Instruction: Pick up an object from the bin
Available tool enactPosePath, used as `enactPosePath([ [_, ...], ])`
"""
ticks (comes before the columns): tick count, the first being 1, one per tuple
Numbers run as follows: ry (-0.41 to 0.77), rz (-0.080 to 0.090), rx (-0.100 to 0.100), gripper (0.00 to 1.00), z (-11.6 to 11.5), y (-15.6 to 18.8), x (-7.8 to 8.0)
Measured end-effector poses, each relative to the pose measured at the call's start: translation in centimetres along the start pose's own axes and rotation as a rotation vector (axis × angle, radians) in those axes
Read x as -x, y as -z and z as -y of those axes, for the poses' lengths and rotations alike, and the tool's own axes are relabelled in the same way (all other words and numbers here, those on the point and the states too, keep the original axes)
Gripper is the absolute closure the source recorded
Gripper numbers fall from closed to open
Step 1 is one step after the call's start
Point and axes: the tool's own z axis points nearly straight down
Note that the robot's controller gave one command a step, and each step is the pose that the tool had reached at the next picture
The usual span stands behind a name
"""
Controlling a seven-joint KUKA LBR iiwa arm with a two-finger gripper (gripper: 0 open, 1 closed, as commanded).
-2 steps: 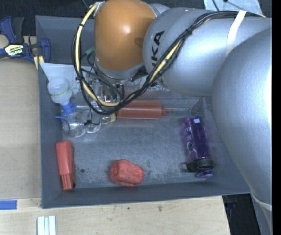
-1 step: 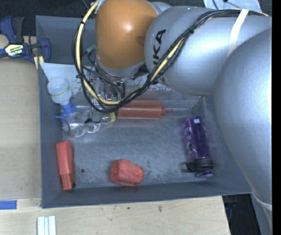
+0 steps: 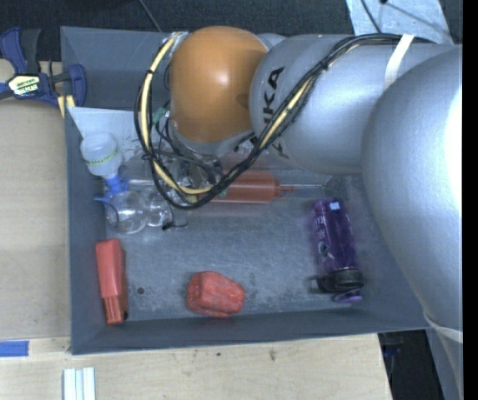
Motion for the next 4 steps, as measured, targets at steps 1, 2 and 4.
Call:
enactPosePath([
  [1, 0.074, -0.011, 0.000, 0.00, 0.9, -5.7, -0.5],
  [2, 0.032, -0.006, 0.000, 0.00, 0.7, -2.8, -0.1],
  [4, 0.432, -0.005, 0.002, 1.00, 0.5, -8.7, 0.7],
])
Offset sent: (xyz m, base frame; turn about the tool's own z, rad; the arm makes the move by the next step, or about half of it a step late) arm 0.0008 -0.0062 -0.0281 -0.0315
